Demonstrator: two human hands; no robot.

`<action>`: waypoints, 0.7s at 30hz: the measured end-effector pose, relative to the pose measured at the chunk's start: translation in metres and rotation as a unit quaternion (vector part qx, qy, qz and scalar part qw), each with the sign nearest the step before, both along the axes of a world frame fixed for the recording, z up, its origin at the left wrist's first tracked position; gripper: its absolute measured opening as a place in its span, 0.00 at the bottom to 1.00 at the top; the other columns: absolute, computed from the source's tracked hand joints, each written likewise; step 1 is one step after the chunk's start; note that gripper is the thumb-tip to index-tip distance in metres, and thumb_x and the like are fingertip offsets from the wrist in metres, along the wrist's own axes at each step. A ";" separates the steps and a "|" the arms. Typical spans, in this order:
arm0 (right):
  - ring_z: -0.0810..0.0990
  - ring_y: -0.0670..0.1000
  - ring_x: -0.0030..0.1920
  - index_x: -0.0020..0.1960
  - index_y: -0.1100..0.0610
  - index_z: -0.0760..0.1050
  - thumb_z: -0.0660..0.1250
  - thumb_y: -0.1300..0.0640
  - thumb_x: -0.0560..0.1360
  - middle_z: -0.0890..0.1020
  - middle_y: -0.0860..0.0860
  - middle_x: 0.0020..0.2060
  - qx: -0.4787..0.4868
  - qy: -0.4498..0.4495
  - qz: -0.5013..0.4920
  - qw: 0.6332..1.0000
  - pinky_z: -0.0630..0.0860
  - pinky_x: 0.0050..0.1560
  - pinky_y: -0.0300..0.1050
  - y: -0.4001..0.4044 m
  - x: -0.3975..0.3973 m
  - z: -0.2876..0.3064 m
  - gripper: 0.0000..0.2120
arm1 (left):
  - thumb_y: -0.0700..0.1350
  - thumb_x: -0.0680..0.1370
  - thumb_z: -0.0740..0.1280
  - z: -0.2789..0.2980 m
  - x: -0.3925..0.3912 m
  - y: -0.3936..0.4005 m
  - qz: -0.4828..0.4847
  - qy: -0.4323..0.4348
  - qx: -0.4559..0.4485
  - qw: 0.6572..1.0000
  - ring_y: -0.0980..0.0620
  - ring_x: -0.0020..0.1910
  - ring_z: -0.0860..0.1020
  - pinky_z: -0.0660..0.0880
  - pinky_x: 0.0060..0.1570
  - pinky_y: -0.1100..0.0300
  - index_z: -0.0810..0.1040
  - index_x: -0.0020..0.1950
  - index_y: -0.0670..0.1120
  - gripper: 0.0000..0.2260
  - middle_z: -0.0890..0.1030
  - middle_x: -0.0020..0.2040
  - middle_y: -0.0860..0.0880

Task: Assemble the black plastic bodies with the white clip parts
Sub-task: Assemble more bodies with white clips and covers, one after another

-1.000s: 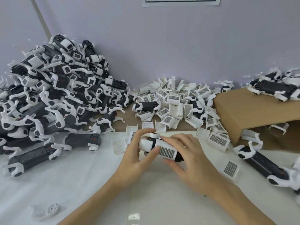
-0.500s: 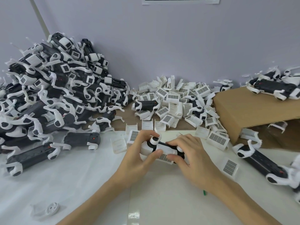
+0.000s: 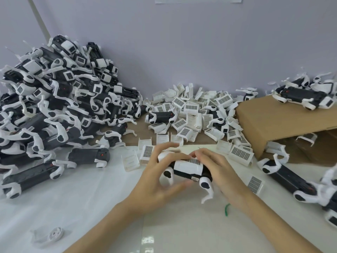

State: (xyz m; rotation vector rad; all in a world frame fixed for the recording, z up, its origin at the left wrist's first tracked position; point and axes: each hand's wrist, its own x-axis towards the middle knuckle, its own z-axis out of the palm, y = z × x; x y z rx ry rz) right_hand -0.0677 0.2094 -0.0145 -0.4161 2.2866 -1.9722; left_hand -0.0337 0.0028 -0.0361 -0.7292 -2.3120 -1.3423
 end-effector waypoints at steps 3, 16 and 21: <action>0.86 0.51 0.49 0.53 0.50 0.85 0.59 0.42 0.86 0.87 0.55 0.49 -0.004 -0.021 0.035 0.999 0.81 0.51 0.56 -0.001 0.001 -0.005 0.19 | 0.52 0.77 0.79 -0.003 -0.002 -0.001 0.020 -0.020 0.024 0.999 0.48 0.66 0.77 0.71 0.63 0.66 0.82 0.65 0.55 0.18 0.75 0.61 0.51; 0.79 0.35 0.47 0.63 0.51 0.77 0.75 0.53 0.78 0.79 0.39 0.56 0.221 0.312 -0.048 0.923 0.77 0.47 0.35 -0.008 0.012 -0.013 0.16 | 0.47 0.80 0.72 0.001 -0.005 -0.003 0.065 -0.065 0.079 0.993 0.59 0.55 0.75 0.71 0.49 0.72 0.80 0.62 0.52 0.11 0.72 0.58 0.58; 0.81 0.46 0.55 0.63 0.52 0.78 0.76 0.54 0.78 0.81 0.40 0.56 0.222 0.311 -0.048 0.923 0.80 0.51 0.48 -0.009 0.012 -0.012 0.15 | 0.49 0.79 0.72 0.001 -0.004 -0.003 0.070 -0.068 0.077 0.992 0.59 0.57 0.73 0.70 0.51 0.71 0.80 0.61 0.52 0.11 0.71 0.55 0.66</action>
